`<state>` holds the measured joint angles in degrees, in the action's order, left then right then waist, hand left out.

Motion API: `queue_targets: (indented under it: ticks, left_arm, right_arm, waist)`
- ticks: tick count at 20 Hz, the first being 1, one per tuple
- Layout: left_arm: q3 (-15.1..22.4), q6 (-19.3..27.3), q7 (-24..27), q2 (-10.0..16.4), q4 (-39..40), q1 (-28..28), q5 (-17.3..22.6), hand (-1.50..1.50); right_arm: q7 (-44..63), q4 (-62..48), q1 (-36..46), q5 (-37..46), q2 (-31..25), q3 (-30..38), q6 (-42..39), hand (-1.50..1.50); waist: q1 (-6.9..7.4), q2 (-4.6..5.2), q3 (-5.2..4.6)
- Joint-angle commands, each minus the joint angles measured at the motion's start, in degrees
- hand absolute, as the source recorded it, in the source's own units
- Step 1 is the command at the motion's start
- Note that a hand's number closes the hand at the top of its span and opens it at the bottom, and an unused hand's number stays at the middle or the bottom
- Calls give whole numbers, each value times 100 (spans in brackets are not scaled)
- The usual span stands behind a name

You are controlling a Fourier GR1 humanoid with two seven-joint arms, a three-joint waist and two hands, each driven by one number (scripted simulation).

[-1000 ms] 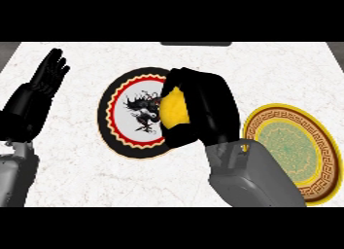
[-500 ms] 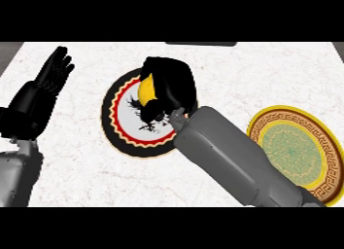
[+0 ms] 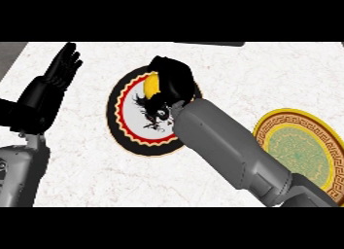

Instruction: Pick the lemon from the plate and place it in the plate

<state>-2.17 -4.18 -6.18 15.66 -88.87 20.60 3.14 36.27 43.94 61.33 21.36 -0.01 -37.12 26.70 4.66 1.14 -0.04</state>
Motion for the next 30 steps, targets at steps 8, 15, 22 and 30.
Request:
queue_targets:
  ticks: [8, 15, 22, 30]
  left_arm:
    - [40, -25, -71, -102, 138, 332, 6, 0]
    - [-61, 62, -165, -61, 24, 269, -32, 0]
    - [-37, 98, 121, -133, -274, -625, -185, 0]
    - [-416, -44, 306, 53, -188, -540, -60, 0]
  right_arm:
    - [-1208, -276, 128, -1660, 1, -135, 1304, -150]
    - [-2218, -87, 71, -2674, 1, 401, 1895, -150]
    - [-3118, -172, -242, -3320, 1, 839, 1970, -150]
    - [-3870, 1152, -1728, -3246, -868, 1459, 1045, -150]
  waist:
    - [205, 53, 6]
    - [-6, -7, 10]
    - [-257, -79, 5]
    - [-511, -131, 5]
